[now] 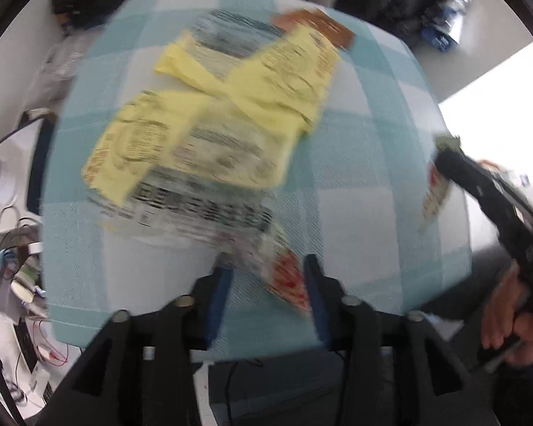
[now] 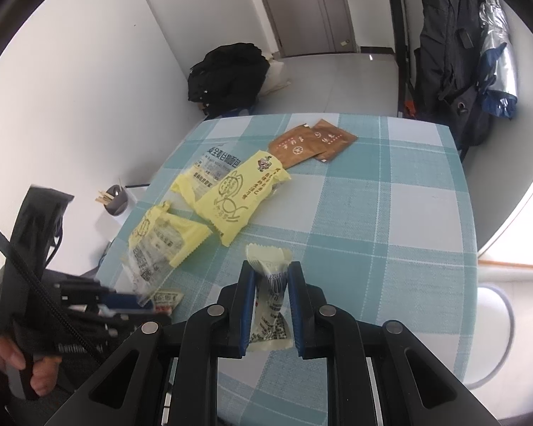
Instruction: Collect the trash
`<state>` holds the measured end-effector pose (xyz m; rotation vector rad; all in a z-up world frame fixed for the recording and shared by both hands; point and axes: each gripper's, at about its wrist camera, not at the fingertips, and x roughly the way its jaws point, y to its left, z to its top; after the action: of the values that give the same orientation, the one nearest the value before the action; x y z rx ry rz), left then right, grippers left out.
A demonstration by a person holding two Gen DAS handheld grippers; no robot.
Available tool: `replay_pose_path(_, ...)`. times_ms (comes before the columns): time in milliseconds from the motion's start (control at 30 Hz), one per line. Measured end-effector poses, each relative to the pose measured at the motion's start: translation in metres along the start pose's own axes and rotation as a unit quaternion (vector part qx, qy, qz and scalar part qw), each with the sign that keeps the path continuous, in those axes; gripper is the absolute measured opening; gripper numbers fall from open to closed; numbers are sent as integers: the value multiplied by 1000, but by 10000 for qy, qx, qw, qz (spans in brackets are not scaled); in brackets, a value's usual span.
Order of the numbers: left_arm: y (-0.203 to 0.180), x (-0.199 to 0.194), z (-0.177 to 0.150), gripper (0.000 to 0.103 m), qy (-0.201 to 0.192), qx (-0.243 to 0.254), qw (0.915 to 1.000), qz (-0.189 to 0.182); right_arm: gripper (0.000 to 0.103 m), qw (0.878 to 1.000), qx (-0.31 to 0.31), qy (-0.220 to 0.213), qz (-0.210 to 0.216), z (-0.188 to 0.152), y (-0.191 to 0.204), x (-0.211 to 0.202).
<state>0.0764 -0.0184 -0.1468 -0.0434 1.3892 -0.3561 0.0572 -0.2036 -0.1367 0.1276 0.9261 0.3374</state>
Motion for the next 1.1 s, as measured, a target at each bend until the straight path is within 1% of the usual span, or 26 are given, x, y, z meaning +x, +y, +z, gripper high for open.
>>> replay_pose_path(133,9,-2,12,43,-81,-203,9996,-202,17,10000,25,23,-9,-1,-1,1)
replay_pose_path(167,11,-4,15,43,-158,-204,9994,-220,17,10000,28,30,-4,-1,-1,2)
replay_pose_path(267,13,-8,23,43,-348,-130,9993,23,17,10000,50,19,-11,-1,-3,1)
replay_pose_path(367,21,-7,29,43,-308,-218,9993,8,17,10000,50,-9,-10,-1,-3,0)
replay_pose_path(433,27,-8,32,43,-316,-296,9990,-83,18,10000,61,4,-10,-1,-3,0)
replay_pose_path(467,29,-8,33,44,-281,-340,9989,-140,17,10000,62,-2,2,-2,-3,-1)
replay_pose_path(533,30,-2,34,55,-120,-458,9987,-213,18,10000,62,5,-38,-2,-4,-1)
replay_pose_path(600,29,0,36,58,-18,-522,9979,-380,18,9999,108,11,-2,-2,-5,-1)
replay_pose_path(633,29,1,34,61,72,-565,9973,-461,18,9999,123,10,-8,-2,-5,-2)
replay_pose_path(700,27,3,29,67,174,-616,9967,-495,18,9998,171,21,-17,-2,-7,-1)
replay_pose_path(733,26,4,27,69,208,-611,9967,-498,18,9998,194,18,11,-1,-8,-1)
replay_pose_path(867,25,5,17,69,302,-598,9967,-461,18,9997,234,2,48,-1,-8,-2)
replay_pose_path(933,23,2,12,69,222,-536,9975,-392,18,9998,202,-16,29,-2,-7,-4)
replay_pose_path(1000,14,6,13,69,245,-453,9981,-327,18,9998,163,-48,51,-3,-7,-6)
replay_pose_path(1033,14,7,12,69,236,-418,9985,-276,18,9999,143,-62,44,-3,-6,-7)
replay_pose_path(1100,8,7,10,69,161,-316,9994,-47,18,9999,123,-77,50,-4,-6,-8)
